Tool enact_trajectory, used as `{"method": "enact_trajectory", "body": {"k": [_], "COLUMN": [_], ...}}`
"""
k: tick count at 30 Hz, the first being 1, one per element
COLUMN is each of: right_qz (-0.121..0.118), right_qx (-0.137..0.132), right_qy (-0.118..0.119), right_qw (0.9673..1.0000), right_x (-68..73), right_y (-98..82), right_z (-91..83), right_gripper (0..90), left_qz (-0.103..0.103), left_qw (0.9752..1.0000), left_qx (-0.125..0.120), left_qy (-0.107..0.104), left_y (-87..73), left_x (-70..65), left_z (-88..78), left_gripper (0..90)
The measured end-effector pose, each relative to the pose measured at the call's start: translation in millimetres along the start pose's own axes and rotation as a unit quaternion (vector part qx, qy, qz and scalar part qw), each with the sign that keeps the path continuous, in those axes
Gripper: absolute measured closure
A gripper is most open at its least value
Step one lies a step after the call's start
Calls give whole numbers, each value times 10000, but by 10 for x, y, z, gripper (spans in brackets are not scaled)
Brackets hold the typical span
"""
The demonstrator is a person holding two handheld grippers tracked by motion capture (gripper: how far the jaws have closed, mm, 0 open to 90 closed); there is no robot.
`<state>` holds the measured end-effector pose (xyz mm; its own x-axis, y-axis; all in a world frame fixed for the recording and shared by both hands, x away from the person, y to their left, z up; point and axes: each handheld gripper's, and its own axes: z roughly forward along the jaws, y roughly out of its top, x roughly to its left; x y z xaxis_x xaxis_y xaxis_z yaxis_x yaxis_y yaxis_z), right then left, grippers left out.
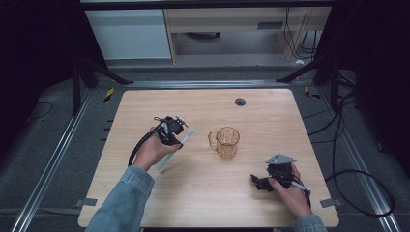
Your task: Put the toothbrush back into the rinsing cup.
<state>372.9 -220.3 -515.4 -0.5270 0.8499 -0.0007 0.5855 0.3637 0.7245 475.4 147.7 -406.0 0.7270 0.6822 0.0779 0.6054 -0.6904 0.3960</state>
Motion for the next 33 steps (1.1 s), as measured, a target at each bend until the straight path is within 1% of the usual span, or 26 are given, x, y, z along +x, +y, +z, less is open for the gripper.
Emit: {"method": "enact_trajectory", "body": {"k": [1,2,4,6,7,8,10,11,12,13,15,16,17,18,20,24,27,28,29,30,32,33], "right_qz": [-1,-1,3,10,14,14,24,24,26,26,18,18,18,17,18,17,18,17,17,17,18,18], "right_qx": [-2,-2,4,4,4,4,4,4,6,5,4,4,4,4,4,4,5,4,4,4,4,4], "right_qy": [1,1,-21,-32,-33,-33,-33,-33,-32,-31,-32,-32,-33,-32,-33,-32,-32,-33,-31,-31,-31,-31], "right_qw": [10000,10000,10000,10000,10000,10000,10000,10000,10000,10000,10000,10000,10000,10000,10000,10000,10000,10000,10000,10000,10000,10000], "right_x": [0,0,3,3,4,4,6,6,6,6,6,6,6,6,6,5,6,5,5,5,5,5], "right_y": [0,0,3,8,7,7,7,7,7,7,6,6,6,6,6,6,6,6,6,6,6,6], "right_z": [0,0,4,8,9,9,9,9,8,8,8,8,8,7,7,8,7,8,7,7,7,7], "right_gripper": [7,7,3,3,4,4,4,4,4,4,4,4,4,4,4,4,4,4,4,4,4,4], "left_qz": [-47,-47,-157,-166,-165,-165,-167,-167,-197,-185,-174,-133,-142,-165,-201,-236,-276,-265,-265,-265,-274,-274], "left_qw": [9999,9999,9991,9983,9972,9972,9952,9952,9941,9933,9913,9908,9899,9894,9882,9877,9861,9853,9833,9833,9786,9786], "left_qx": [-126,-126,-384,-542,-713,-713,-950,-950,-1056,-1137,-1293,-1333,-1392,-1434,-1509,-1543,-1633,-1680,-1784,-1784,-2010,-2010], "left_qy": [57,57,111,129,146,146,157,157,133,106,150,199,215,165,146,119,155,183,244,244,356,356], "left_y": [3,3,4,8,16,16,61,61,82,107,150,171,189,208,248,294,333,351,387,387,440,440], "left_x": [20,20,73,78,59,59,24,24,13,-1,-38,-63,-79,-85,-96,-104,-105,-107,-110,-110,-125,-125], "left_z": [-54,-54,-161,-219,-247,-247,-258,-258,-264,-273,-286,-280,-271,-257,-232,-213,-226,-244,-278,-278,-330,-330], "left_gripper": [788,788,788,788,788,788,788,788,788,788,788,788,788,788,788,789,789,789,789,788,789,789]}}
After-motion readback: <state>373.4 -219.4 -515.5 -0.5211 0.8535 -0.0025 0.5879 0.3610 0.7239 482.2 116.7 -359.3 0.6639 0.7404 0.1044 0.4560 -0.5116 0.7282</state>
